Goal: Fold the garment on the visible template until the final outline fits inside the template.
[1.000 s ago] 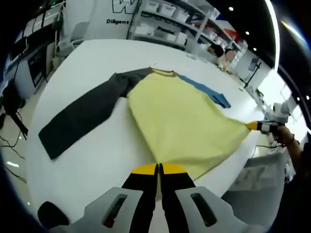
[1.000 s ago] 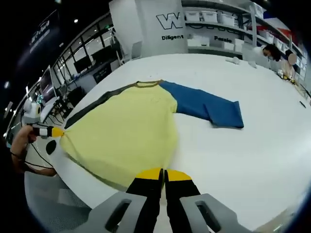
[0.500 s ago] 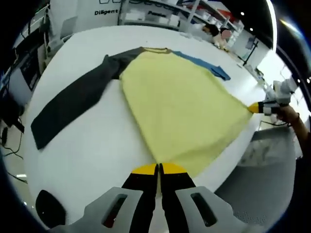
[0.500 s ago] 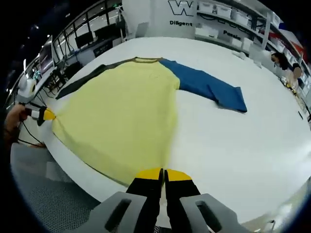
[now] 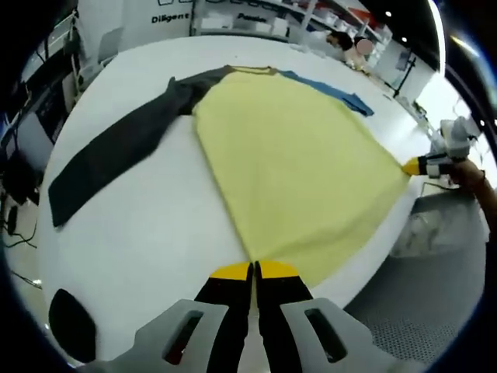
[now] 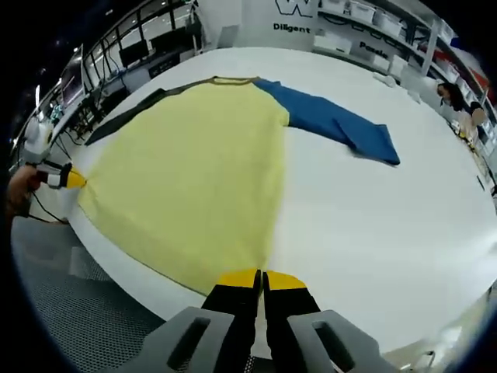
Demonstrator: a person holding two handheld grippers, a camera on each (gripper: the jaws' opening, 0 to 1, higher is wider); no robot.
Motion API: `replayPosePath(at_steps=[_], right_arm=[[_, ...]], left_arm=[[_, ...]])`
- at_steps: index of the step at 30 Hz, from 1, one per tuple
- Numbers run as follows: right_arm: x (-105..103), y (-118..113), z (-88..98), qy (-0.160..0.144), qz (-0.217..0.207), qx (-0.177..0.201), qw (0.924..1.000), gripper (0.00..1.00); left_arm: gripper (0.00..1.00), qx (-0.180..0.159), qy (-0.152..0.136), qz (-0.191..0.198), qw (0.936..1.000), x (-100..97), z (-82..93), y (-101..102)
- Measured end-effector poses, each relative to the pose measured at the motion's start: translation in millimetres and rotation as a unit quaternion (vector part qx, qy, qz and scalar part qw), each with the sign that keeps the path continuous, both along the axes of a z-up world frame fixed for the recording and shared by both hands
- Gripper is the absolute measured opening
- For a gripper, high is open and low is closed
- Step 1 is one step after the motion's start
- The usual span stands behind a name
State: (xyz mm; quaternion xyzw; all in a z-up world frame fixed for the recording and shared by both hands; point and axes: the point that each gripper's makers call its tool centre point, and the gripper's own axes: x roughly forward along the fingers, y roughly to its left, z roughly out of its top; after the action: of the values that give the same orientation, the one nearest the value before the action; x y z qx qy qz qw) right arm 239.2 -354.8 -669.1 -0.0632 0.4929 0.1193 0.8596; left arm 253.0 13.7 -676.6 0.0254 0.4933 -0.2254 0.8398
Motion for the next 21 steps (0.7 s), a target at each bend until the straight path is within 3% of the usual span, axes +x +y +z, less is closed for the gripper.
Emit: replayPosePath(at_steps=[13,21], right_arm=[[-2.4,-0.1,-7.0,0.001,-0.003,0.0,1.0,0.0],[-0.8,-0.6,-4.2,-0.009,-0.004,-0.002,1.0,0.02]], left_arm=[[0.01,0.006,-0.022,0.014,0.9996,-0.9,-1.1,3.0],[0.04,-0.026,-0.04,0.046,0.9978,-4.6,1.2,6.0]])
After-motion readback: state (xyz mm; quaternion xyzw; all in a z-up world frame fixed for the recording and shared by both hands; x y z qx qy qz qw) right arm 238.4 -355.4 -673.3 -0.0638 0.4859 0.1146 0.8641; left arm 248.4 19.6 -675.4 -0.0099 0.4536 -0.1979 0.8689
